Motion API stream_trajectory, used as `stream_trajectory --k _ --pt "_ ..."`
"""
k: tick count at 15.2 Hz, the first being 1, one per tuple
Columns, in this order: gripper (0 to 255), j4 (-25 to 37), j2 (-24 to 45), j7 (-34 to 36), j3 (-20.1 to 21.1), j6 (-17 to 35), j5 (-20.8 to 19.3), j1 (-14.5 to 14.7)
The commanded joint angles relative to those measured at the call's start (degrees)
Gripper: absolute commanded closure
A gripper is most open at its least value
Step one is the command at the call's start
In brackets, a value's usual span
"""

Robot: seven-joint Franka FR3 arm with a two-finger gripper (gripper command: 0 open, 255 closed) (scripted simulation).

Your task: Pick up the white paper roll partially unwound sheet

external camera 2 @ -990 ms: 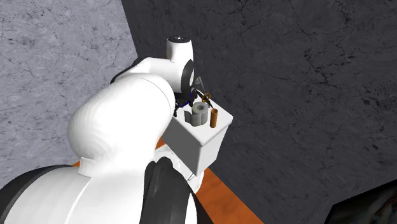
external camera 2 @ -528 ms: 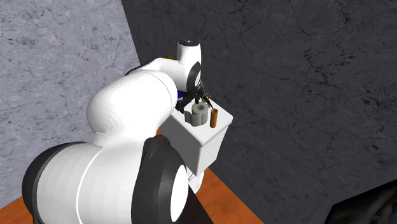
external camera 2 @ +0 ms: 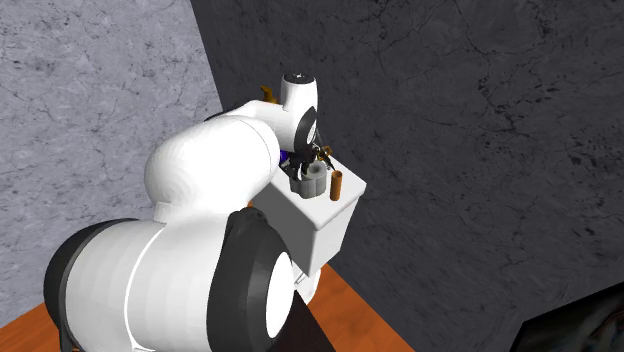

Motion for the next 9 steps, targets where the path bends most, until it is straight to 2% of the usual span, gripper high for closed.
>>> stream_trajectory --k 1,9 --pt "255 -0.3 0.3 0.0 0.2 -0.1 0.1 0.1" --pt "255 0.0 -0.1 0.2 0.1 -0.7 -0.2 0.2"
